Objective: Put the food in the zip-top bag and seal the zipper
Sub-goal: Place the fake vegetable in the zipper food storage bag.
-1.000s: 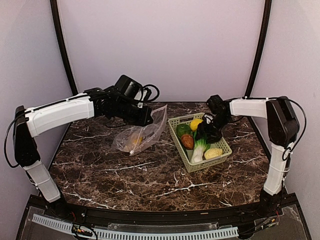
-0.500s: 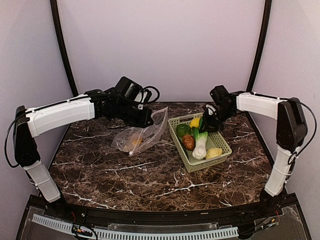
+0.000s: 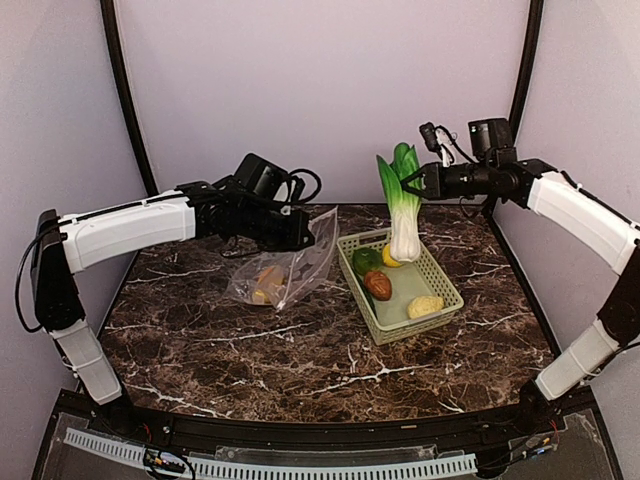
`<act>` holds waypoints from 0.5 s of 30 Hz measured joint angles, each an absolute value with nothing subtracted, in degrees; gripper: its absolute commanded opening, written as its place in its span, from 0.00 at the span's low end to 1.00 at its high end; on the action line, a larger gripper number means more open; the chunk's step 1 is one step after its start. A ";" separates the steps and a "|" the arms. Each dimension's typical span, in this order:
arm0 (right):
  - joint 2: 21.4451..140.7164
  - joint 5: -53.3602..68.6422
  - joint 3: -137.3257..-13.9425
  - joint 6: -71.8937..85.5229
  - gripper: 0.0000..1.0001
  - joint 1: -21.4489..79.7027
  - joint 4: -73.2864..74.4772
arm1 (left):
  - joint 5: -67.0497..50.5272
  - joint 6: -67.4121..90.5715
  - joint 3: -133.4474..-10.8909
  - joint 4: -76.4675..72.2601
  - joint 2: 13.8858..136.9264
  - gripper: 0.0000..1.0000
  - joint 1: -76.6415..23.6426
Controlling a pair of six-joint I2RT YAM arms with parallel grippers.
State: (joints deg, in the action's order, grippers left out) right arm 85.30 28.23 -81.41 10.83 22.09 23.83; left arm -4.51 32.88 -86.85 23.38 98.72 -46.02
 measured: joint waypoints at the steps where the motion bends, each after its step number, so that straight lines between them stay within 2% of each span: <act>1: 85.32 29.58 -82.19 10.07 0.00 22.09 22.63 | -4.54 33.41 -86.85 23.09 98.80 0.01 -46.02; 8: 86.30 33.82 -87.53 10.92 0.00 22.52 15.70 | -5.08 39.77 -85.86 16.71 98.83 0.01 -46.02; 15: 90.78 32.49 -93.32 12.91 0.00 26.83 10.61 | -5.08 46.30 -86.70 10.74 100.25 0.01 -46.02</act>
